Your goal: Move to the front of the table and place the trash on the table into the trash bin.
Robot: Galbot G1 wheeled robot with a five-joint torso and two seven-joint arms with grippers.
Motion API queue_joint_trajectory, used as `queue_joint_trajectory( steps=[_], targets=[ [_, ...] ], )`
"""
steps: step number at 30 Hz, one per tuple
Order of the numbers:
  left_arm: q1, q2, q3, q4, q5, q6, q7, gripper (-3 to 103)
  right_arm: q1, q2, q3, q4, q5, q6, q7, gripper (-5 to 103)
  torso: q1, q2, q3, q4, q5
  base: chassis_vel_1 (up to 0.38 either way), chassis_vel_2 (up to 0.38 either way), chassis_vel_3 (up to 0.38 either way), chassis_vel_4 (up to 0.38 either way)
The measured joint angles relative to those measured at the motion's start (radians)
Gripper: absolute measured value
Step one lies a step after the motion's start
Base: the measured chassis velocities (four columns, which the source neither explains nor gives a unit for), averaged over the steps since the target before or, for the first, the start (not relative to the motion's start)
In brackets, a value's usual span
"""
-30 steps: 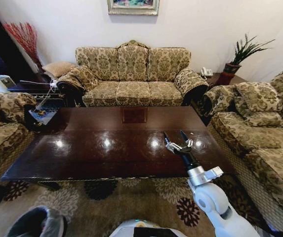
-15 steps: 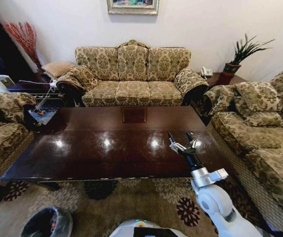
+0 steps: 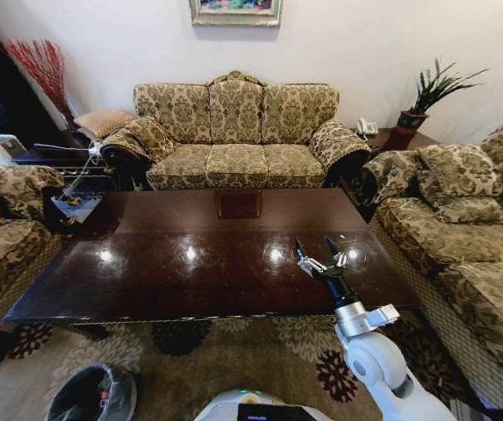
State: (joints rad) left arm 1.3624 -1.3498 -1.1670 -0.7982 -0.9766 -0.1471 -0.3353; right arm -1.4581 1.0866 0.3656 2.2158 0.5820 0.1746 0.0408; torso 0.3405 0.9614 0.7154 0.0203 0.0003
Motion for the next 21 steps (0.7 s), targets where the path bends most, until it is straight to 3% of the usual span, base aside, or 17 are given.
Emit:
queue_joint_trajectory(
  steps=[10, 15, 17, 21],
  targets=[
    [-0.013, -0.006, -0.017, 0.046, 0.006, -0.004, 0.006, 3, -0.021, -0.004, 0.023, 0.0, 0.008, 0.018, -0.019, 100, 0.0, 0.0, 0.0, 0.0002, -0.0005, 0.094, 0.095, -0.08, -0.08],
    [-0.023, -0.014, -0.026, 0.072, 0.014, 0.027, 0.008, 2, -0.037, -0.01, 0.051, -0.002, 0.022, 0.026, -0.023, 100, 0.0, 0.0, 0.0, -0.0002, 0.0001, -0.04, -0.04, 0.026, 0.017],
    [-0.025, -0.018, -0.028, 0.083, 0.03, 0.046, -0.006, 13, -0.037, -0.012, 0.06, -0.004, 0.027, 0.027, -0.023, 100, 0.0, 0.0, 0.0, -0.0001, 0.0008, -0.026, -0.019, 0.01, 0.001],
    [-0.027, -0.023, -0.033, 0.094, 0.039, 0.057, -0.01, 24, -0.038, -0.012, 0.067, -0.005, 0.031, 0.027, -0.023, 100, 0.0, 0.0, 0.0, 0.0, -0.0007, 0.0, 0.0, 0.0, 0.0]
  ],
)
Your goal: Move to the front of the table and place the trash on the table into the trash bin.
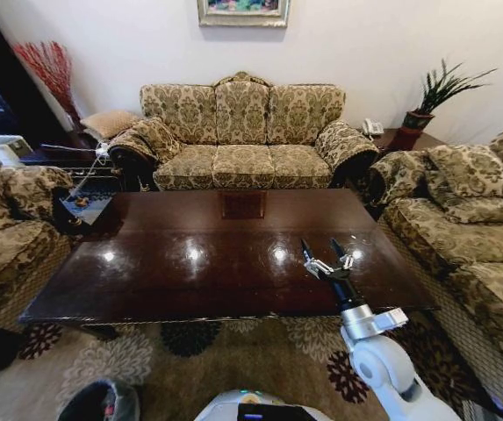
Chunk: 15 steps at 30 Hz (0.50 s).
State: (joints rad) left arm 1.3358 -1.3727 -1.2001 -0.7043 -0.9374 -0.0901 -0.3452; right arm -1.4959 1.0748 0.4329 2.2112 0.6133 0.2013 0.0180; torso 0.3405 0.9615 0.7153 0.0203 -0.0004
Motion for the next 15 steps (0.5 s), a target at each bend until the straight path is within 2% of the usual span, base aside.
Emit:
queue_joint_trajectory(
  steps=[1, 2, 4, 5, 6, 8, 9, 11, 12, 13, 15],
  targets=[
    [0.001, -0.005, -0.001, -0.003, 0.002, 0.006, 0.0, 29, -0.002, -0.001, 0.004, 0.0, 0.002, 0.0, 0.0, 100, 0.0, 0.0, 0.0, -0.0001, 0.0002, 0.0, 0.0, 0.0, 0.0],
    [0.001, -0.005, -0.001, -0.003, 0.002, 0.006, 0.0, 29, -0.002, -0.001, 0.004, 0.0, 0.002, 0.0, 0.0, 100, 0.0, 0.0, 0.0, -0.0001, 0.0002, 0.0, 0.0, 0.0, 0.0],
    [0.01, -0.015, -0.002, -0.022, 0.003, 0.028, 0.002, 40, -0.003, -0.003, 0.008, 0.0, 0.004, 0.0, 0.0, 100, 0.0, 0.0, 0.0, -0.0001, 0.0005, 0.0, 0.0, 0.0, 0.0],
    [0.021, -0.028, -0.005, -0.052, 0.003, 0.062, 0.004, 45, -0.003, -0.004, 0.011, 0.0, 0.007, 0.0, 0.0, 100, 0.0, 0.0, 0.0, -0.0002, 0.0004, 0.0, 0.0, 0.0, 0.0],
    [0.021, -0.028, -0.005, -0.052, 0.003, 0.062, 0.004, 45, -0.003, -0.004, 0.011, 0.0, 0.007, 0.0, 0.0, 100, 0.0, 0.0, 0.0, -0.0002, 0.0004, 0.0, 0.0, 0.0, 0.0],
    [0.043, -0.044, -0.013, -0.102, 0.001, 0.11, 0.013, 56, 0.001, -0.004, 0.013, 0.0, 0.012, 0.0, 0.002, 100, 0.0, 0.0, 0.0, -0.0002, 0.0008, 0.0, 0.0, 0.0, 0.0],
    [0.056, -0.05, -0.015, -0.117, 0.002, 0.112, 0.026, 61, 0.002, -0.002, 0.013, 0.0, 0.014, 0.001, 0.002, 100, 0.0, 0.0, 0.0, -0.0002, 0.0008, 0.0, 0.0, 0.0, 0.0],
    [0.066, -0.053, -0.017, -0.126, 0.004, 0.111, 0.036, 61, 0.001, 0.0, 0.012, 0.0, 0.014, 0.002, 0.002, 100, 0.0, 0.0, 0.0, -0.0001, 0.0005, 0.0, 0.0, 0.0, 0.0],
    [0.081, -0.057, -0.02, -0.136, 0.006, 0.106, 0.05, 72, -0.003, 0.003, 0.008, 0.0, 0.015, 0.005, 0.001, 100, 0.0, 0.0, 0.0, -0.0001, 0.0002, 0.0, 0.0, 0.0, 0.0],
    [0.094, -0.059, -0.023, -0.144, 0.008, 0.096, 0.063, 77, -0.008, 0.006, 0.007, 0.0, 0.015, 0.008, -0.001, 100, 0.0, 0.0, 0.0, -0.0001, 0.0003, 0.0, 0.0, 0.0, 0.0],
    [0.103, -0.06, -0.025, -0.149, 0.011, 0.088, 0.072, 77, -0.012, 0.007, 0.006, 0.0, 0.016, 0.012, -0.003, 100, 0.0, 0.0, 0.0, -0.0001, 0.0005, 0.0, 0.0, 0.0, 0.0]
  ],
)
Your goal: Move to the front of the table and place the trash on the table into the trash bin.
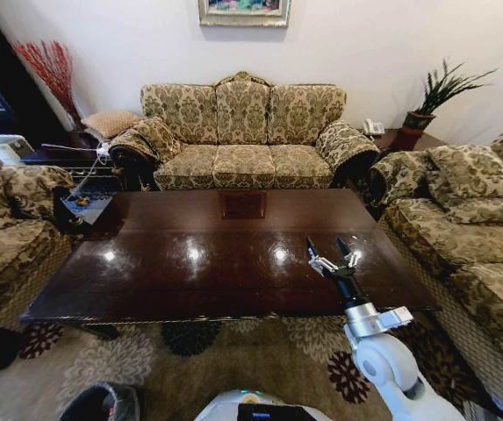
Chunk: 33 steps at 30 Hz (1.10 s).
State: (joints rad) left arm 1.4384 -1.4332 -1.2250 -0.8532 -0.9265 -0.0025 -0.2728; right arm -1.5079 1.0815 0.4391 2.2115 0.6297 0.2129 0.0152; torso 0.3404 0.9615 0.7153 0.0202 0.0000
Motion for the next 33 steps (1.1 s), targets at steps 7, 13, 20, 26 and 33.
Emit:
queue_joint_trajectory(
  steps=[7, 13, 20, 26, 33],
  targets=[
    [0.085, -0.006, -0.006, -0.067, 0.03, -0.076, 0.032, 99, -0.018, 0.004, 0.001, -0.006, 0.027, 0.024, -0.012, 100, 0.0, 0.0, 0.0, 0.0, 0.0, 0.0, 0.0, 0.0, 0.0],
    [0.18, -0.014, -0.017, -0.243, 0.044, -0.142, 0.071, 100, -0.025, 0.002, 0.019, 0.017, 0.017, -0.016, -0.006, 100, 0.0, 0.0, 0.0, 0.0004, -0.0005, 0.0, 0.0, 0.0, 0.0],
    [0.298, -0.031, -0.062, -0.791, 0.022, -0.117, 0.2, 100, -0.024, -0.005, 0.072, 0.076, -0.041, -0.151, 0.035, 100, 0.0, 0.0, 0.0, -0.0001, 0.0003, 0.0, 0.0, 0.0, 0.0],
    [0.395, -0.012, -0.022, -1.376, 0.032, -0.026, 0.295, 100, -0.085, 0.052, 0.208, 0.097, -0.082, -0.18, -0.068, 100, 0.0, 0.0, 0.0, 0.0, 0.0006, 0.0, 0.0, 0.0, 0.0],
    [0.471, 0.043, 0.079, -1.648, 0.235, 0.052, 0.371, 100, -0.233, 0.117, 0.393, 0.089, -0.094, -0.124, -0.17, 100, 0.0, 0.0, 0.0, -0.0005, 0.0005, 0.0, 0.0, 0.0, 0.0]
  ],
)
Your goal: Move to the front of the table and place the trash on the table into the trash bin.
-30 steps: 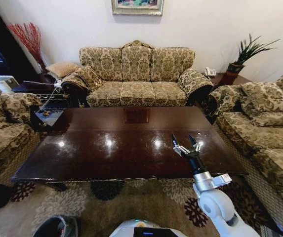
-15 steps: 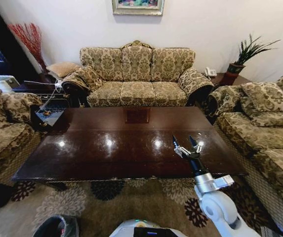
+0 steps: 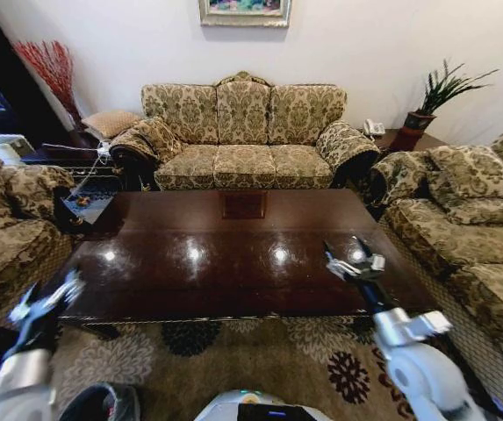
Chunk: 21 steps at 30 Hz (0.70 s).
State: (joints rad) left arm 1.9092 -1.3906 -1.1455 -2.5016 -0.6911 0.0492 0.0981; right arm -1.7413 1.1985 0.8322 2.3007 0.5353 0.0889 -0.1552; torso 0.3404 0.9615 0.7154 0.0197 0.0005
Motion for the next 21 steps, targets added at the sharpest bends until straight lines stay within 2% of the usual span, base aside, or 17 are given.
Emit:
queue_joint_trajectory(
  steps=[2, 4, 6, 7, 9, 14, 21],
  targets=[
    [-0.002, -0.005, 0.022, -0.02, 0.08, 0.023, 0.033, 100, -0.053, 0.017, 0.014, 0.043, -0.01, -0.001, 0.034, 100, 0.0, 0.0, 0.0, 0.0004, 0.0001, 0.0, 0.0, 0.0, 0.0],
    [-0.005, -0.014, 0.038, -0.02, 0.101, 0.044, 0.033, 100, -0.071, 0.027, 0.01, 0.065, -0.024, -0.002, 0.058, 100, 0.0, 0.0, 0.0, 0.0004, -0.0003, 0.0, 0.0, 0.0, 0.0],
    [-0.01, -0.042, 0.113, -0.018, 0.151, 0.057, 0.031, 100, -0.099, 0.053, -0.056, 0.13, -0.07, -0.016, 0.146, 100, 0.0, 0.0, 0.0, 0.0004, -0.0007, 0.0, 0.0, 0.0, 0.0],
    [-0.01, -0.042, 0.113, -0.018, 0.151, 0.057, 0.031, 100, -0.099, 0.053, -0.056, 0.13, -0.07, -0.016, 0.146, 100, 0.0, 0.0, 0.0, 0.0004, -0.0007, 0.0, 0.0, 0.0, 0.0],
    [-0.018, -0.069, 0.175, -0.014, 0.19, 0.057, 0.025, 100, -0.104, 0.084, -0.127, 0.187, -0.124, -0.038, 0.229, 100, 0.0, 0.0, 0.0, 0.0006, -0.0006, 0.0, 0.0, 0.0, 0.0],
    [-0.024, -0.079, 0.219, -0.009, 0.21, 0.057, 0.011, 100, -0.106, 0.096, -0.15, 0.205, -0.155, -0.079, 0.262, 100, 0.0, 0.0, 0.0, 0.0005, -0.0005, 0.0, 0.0, 0.0, 0.0],
    [-0.029, -0.065, 0.201, -0.004, 0.205, 0.056, 0.006, 100, -0.107, 0.066, -0.148, 0.205, -0.151, -0.108, 0.254, 100, 0.0, 0.0, 0.0, 0.0006, -0.0004, 0.0, 0.0, 0.0, 0.0]
  ],
)
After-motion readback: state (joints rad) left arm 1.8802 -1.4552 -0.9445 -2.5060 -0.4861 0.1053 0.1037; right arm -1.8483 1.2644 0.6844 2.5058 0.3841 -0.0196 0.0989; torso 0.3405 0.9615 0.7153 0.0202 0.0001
